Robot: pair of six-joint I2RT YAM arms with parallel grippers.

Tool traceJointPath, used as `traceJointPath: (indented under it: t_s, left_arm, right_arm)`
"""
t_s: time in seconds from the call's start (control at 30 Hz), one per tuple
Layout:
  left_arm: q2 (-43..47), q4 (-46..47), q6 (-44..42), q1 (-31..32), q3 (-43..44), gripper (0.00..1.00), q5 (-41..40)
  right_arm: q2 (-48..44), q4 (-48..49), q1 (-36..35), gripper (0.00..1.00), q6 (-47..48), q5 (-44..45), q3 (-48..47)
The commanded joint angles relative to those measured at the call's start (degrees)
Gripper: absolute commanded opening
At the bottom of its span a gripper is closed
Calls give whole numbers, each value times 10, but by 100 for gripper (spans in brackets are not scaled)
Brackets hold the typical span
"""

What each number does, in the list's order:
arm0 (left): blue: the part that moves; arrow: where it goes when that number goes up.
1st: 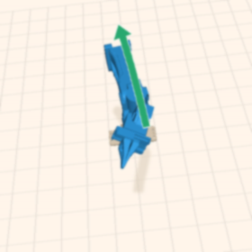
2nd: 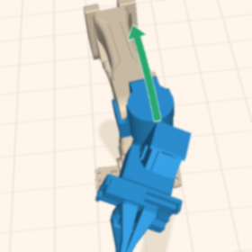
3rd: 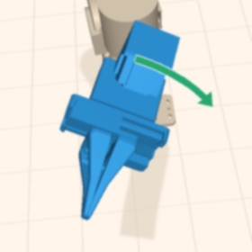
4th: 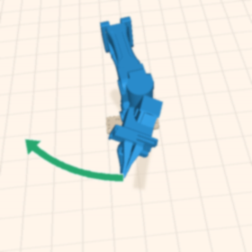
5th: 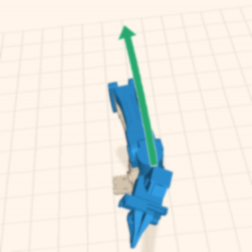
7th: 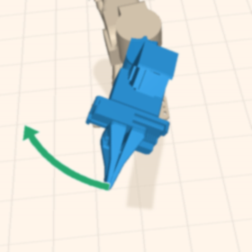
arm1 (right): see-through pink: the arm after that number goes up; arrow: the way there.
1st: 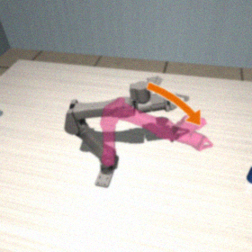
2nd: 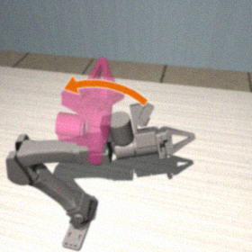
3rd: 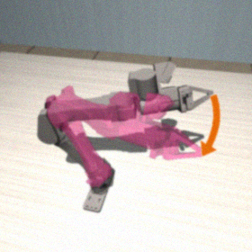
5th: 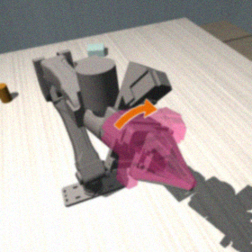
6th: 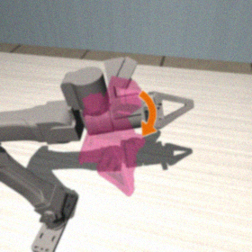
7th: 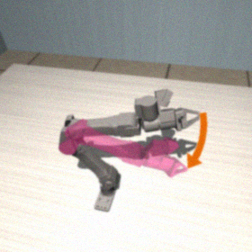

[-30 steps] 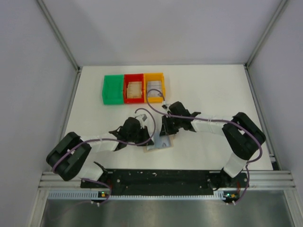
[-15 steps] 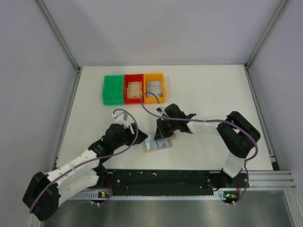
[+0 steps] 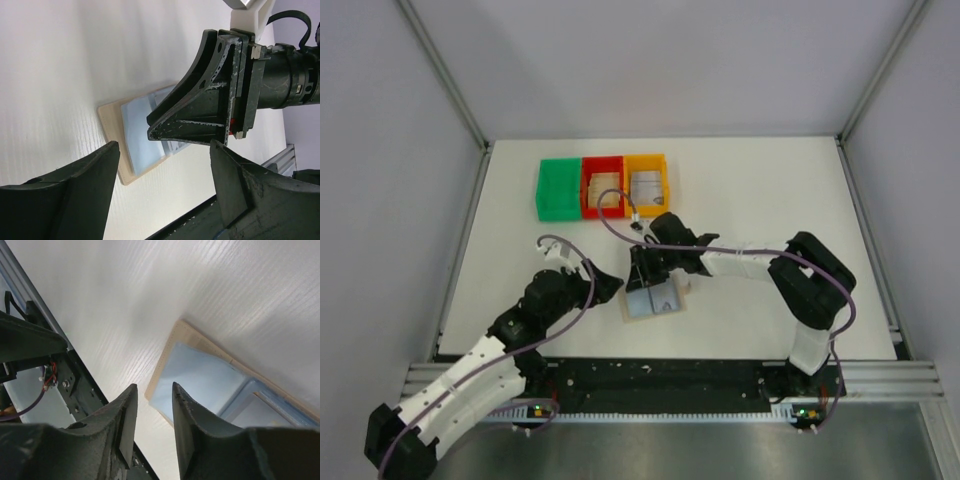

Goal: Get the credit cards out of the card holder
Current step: Remove the credit card from the card holder.

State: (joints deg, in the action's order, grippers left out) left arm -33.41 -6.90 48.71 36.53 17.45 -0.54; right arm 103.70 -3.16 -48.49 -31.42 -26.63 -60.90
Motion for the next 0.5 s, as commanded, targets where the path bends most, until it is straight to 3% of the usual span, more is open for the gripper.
traceJointPath:
  t_s: [0.0, 0.23, 0.47]
  left_arm:
    - [8, 16, 10, -1, 7, 77, 2]
    - [-30, 57, 22, -1, 21, 76, 65]
    - [-115, 129, 57, -1, 33, 73, 104]
  right_arm:
    - [-1, -20, -4, 36, 26, 7, -27]
    - [-45, -37, 15, 41, 33, 13, -45]
    - [-122, -47, 88, 36, 24, 25, 31]
